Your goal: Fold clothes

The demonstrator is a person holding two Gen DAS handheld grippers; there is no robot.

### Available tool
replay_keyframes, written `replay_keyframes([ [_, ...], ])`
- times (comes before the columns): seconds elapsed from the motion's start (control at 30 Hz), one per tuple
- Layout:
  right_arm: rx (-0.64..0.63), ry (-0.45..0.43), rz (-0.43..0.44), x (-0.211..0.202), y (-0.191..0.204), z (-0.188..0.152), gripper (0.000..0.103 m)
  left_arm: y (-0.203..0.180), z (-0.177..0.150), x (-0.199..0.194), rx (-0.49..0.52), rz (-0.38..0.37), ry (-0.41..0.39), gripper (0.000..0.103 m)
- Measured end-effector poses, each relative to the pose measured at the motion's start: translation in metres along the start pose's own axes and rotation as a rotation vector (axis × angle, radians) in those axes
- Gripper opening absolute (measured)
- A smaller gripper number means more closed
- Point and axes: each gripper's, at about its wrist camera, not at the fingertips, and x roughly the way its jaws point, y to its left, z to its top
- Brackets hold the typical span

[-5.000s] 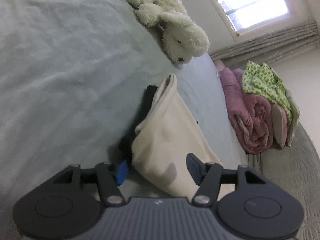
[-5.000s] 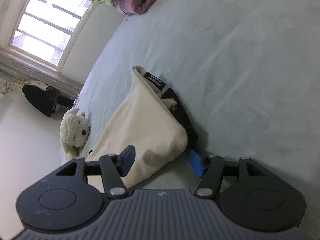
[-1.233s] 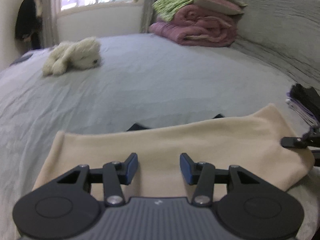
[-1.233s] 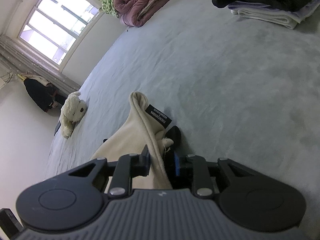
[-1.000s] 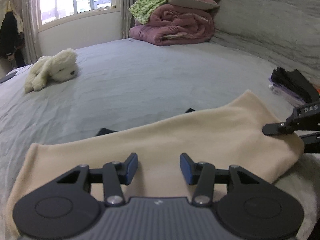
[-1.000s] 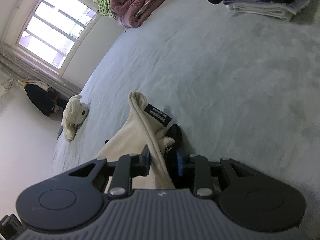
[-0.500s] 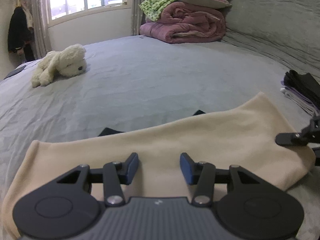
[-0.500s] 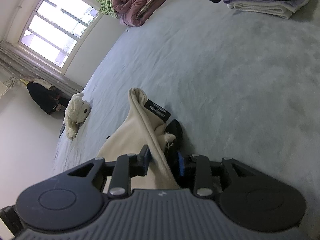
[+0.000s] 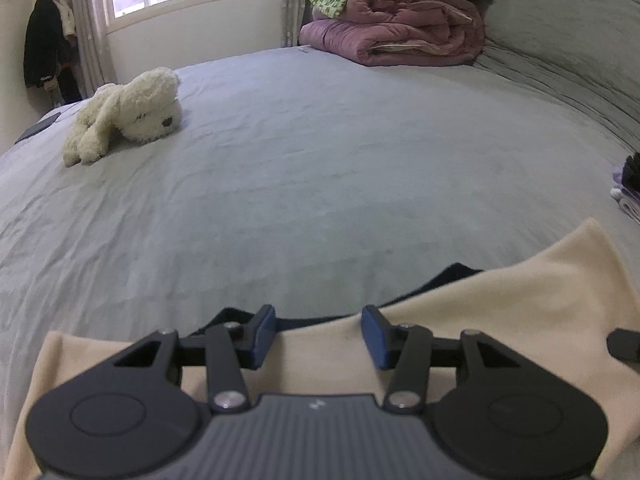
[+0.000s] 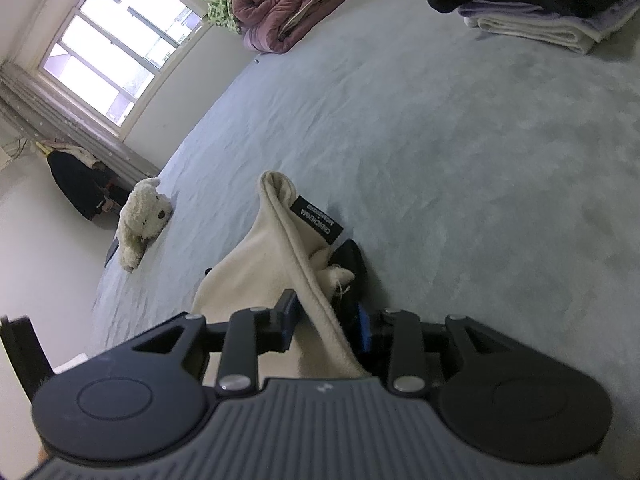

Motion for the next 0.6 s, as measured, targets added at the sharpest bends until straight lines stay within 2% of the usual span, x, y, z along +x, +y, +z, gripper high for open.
replay_keyframes([
  [0.17, -0.007, 0.000, 0.000, 0.000, 0.000, -0.001, 0.036, 0.003, 0.002, -0.003, -0.032, -0.025, -0.010, 0.048],
  [0.4, 0.018, 0.014, 0.023, -0.002, -0.003, 0.001, 0.036, -0.010, -0.024, -0.043, -0.007, -0.070, -0.022, 0.048],
  [0.6, 0.037, 0.028, 0.037, -0.005, -0.005, 0.003, 0.037, -0.012, -0.053, -0.070, 0.041, -0.039, -0.030, 0.048],
])
